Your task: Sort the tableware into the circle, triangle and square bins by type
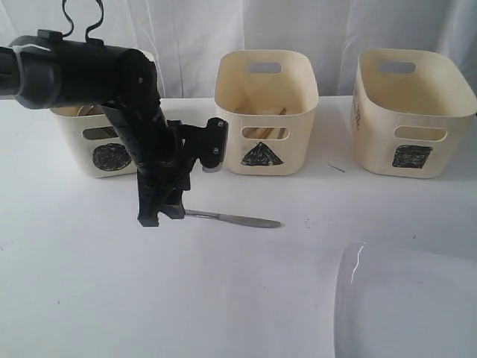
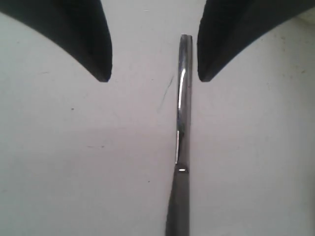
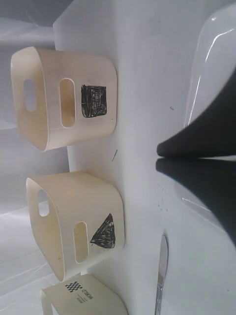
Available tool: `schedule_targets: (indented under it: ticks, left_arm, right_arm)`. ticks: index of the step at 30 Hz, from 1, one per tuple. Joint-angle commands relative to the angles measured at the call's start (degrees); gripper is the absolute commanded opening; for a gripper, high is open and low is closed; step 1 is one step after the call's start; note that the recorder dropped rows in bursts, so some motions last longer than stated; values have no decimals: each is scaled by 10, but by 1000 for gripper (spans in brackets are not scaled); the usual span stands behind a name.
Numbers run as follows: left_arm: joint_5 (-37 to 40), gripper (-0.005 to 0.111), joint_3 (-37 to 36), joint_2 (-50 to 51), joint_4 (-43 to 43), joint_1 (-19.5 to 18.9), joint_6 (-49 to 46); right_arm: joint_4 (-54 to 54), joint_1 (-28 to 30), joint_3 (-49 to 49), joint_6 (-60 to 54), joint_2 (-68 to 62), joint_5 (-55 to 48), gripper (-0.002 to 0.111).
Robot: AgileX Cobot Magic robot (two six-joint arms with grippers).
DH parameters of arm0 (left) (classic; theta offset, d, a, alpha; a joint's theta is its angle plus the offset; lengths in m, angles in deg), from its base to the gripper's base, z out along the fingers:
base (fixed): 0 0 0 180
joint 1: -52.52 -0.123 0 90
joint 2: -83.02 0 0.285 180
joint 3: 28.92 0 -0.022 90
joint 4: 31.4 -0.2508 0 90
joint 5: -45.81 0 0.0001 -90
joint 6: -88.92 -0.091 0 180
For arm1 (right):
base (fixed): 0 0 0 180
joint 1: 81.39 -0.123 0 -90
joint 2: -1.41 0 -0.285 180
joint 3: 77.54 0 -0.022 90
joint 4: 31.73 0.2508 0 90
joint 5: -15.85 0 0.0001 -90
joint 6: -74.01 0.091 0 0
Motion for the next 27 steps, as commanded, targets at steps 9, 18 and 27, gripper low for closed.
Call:
schedule_targets:
  ticks: [9,18,27]
  left_arm:
    - [-27,56,19,54,49,-7,-53]
    - [-51,56,19,66,49,-7,-62]
    - [-64,56,19,85,49,-13,-65]
  right_arm:
    - [-1,2,3,1,4,4,0]
    - [-1,2,3,1,4,4,0]
    - [-1,2,3,1,4,4,0]
